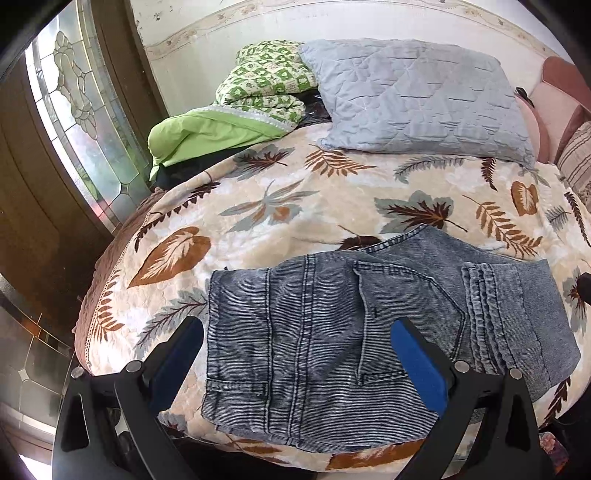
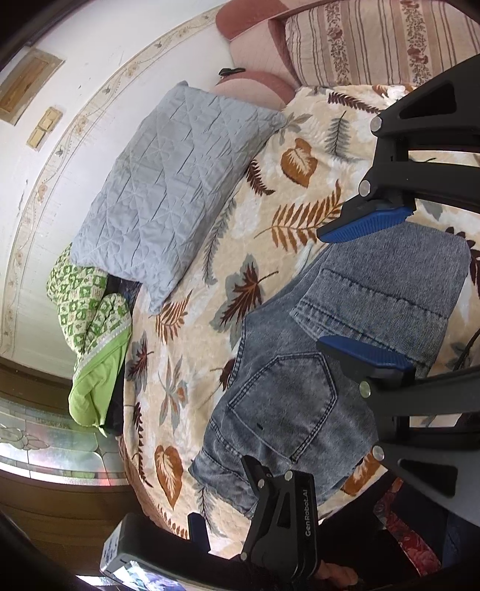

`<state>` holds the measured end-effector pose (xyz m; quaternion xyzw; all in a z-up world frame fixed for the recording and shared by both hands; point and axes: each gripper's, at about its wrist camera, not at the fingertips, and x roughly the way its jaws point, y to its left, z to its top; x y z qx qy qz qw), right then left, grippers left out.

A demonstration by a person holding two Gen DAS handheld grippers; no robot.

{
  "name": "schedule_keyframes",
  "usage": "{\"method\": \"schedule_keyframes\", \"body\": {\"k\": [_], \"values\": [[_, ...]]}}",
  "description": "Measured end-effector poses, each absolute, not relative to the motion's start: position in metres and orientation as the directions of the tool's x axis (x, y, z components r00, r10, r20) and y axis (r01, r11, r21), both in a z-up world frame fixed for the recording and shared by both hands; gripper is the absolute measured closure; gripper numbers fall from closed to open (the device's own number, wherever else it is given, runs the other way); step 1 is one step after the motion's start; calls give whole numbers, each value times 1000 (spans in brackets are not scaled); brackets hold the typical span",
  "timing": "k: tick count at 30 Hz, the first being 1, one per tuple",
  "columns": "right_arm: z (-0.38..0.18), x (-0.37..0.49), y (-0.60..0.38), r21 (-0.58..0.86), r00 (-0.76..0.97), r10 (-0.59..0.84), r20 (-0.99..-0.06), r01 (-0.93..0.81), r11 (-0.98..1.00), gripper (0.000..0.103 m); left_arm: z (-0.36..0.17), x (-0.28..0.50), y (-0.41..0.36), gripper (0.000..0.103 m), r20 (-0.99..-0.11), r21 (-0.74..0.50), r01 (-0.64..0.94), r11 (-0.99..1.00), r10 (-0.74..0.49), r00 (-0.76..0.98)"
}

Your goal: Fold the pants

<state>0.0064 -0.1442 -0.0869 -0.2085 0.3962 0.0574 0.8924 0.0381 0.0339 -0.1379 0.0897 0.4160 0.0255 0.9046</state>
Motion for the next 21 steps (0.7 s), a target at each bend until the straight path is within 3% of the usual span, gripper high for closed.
{"method": "schedule_keyframes", "body": {"k": [21], "values": [[-100, 13, -117, -325, 664, -29, -747, -327, 887, 47, -148, 34, 75, 1, -769, 167, -38, 985, 154, 620]]}}
